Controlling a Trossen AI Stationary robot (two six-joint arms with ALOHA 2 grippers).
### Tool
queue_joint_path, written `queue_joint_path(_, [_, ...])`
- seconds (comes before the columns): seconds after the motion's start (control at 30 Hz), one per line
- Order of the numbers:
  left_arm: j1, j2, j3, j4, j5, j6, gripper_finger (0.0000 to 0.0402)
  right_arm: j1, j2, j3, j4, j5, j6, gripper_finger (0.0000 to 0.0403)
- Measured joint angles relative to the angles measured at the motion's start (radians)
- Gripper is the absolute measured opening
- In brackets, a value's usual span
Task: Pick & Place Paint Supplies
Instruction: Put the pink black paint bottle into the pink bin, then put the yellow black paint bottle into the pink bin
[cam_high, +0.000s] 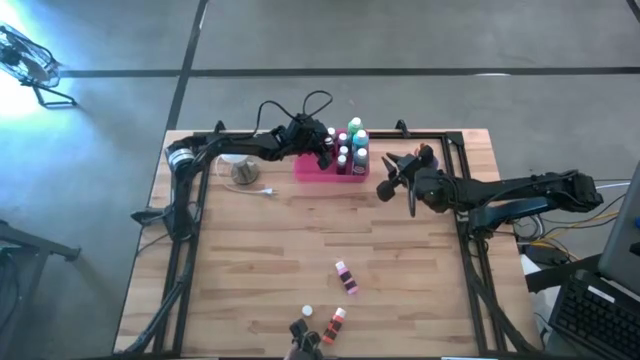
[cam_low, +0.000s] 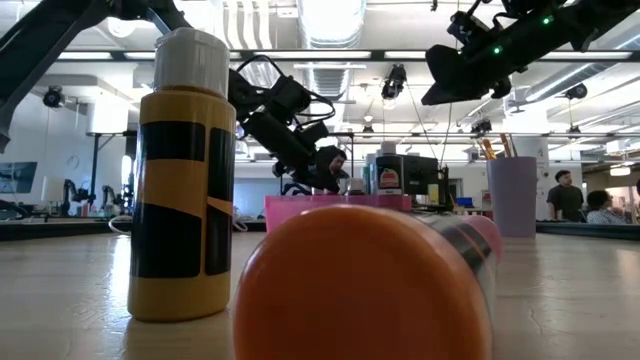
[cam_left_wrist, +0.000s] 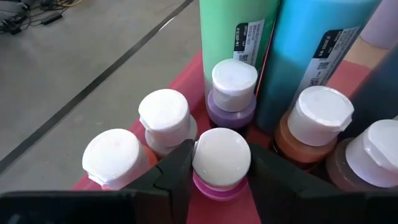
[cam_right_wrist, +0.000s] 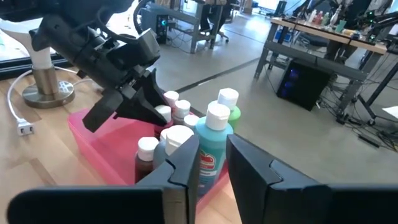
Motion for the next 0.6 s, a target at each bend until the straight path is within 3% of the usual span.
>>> queue_joint_path(0.4, [-0.003,0.0,0.021,-0.066,0.003,0.008,0.0193,0.0,0.0,0.0,0.0,-0.024,0.0,0.0113])
queue_joint_path(0.6, [-0.003,-0.034,0.105,-0.234,0.001,0.082,0.0201,0.0,0.0,0.0,0.0,-0.045,-0.006,0.0126])
